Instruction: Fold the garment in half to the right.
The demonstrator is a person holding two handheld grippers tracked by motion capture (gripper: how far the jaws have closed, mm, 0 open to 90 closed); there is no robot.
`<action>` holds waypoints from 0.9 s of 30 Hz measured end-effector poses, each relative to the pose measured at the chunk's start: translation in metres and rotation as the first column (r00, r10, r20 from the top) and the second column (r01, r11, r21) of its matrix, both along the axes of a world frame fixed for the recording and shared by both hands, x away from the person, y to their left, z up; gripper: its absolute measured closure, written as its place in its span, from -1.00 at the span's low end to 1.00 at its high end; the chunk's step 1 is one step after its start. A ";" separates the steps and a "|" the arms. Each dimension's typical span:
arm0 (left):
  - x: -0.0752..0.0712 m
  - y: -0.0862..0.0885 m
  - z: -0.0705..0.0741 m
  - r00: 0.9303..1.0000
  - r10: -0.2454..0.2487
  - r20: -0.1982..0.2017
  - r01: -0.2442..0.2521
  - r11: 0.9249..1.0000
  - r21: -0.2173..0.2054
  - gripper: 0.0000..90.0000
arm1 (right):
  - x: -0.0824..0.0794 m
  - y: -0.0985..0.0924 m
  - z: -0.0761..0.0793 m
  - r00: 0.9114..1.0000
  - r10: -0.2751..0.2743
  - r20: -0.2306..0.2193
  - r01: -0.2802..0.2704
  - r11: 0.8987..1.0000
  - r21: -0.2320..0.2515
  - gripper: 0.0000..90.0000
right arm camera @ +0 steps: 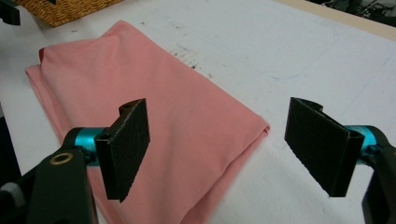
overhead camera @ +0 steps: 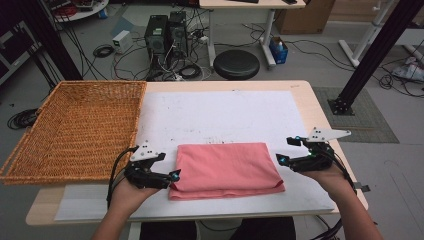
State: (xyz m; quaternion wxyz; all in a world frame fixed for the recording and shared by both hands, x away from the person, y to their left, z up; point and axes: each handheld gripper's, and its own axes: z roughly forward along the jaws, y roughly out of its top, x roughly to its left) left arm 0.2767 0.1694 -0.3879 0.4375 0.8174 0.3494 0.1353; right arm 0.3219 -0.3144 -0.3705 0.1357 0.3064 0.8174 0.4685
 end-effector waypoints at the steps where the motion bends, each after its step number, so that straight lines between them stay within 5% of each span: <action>1: -0.001 0.000 -0.002 1.000 0.000 -0.003 0.000 1.000 0.004 -0.53 | 0.002 0.003 0.002 1.000 0.005 0.000 -0.005 1.000 -0.002 -0.52; 15: -0.017 -0.004 -0.053 0.992 0.057 -0.111 -0.055 0.998 0.024 -0.48 | 0.021 0.034 0.005 0.997 0.073 -0.004 -0.073 0.997 -0.029 -0.52; 19: -0.024 -0.002 -0.062 0.990 0.087 -0.112 -0.088 0.996 0.001 -0.20 | 0.032 0.054 0.006 0.995 0.103 -0.009 -0.104 0.994 -0.040 -0.52; 27: -0.036 -0.009 -0.061 0.994 0.084 -0.073 -0.080 0.996 0.048 0.44 | 0.055 0.091 0.009 0.986 0.165 -0.029 -0.167 0.983 -0.078 -0.52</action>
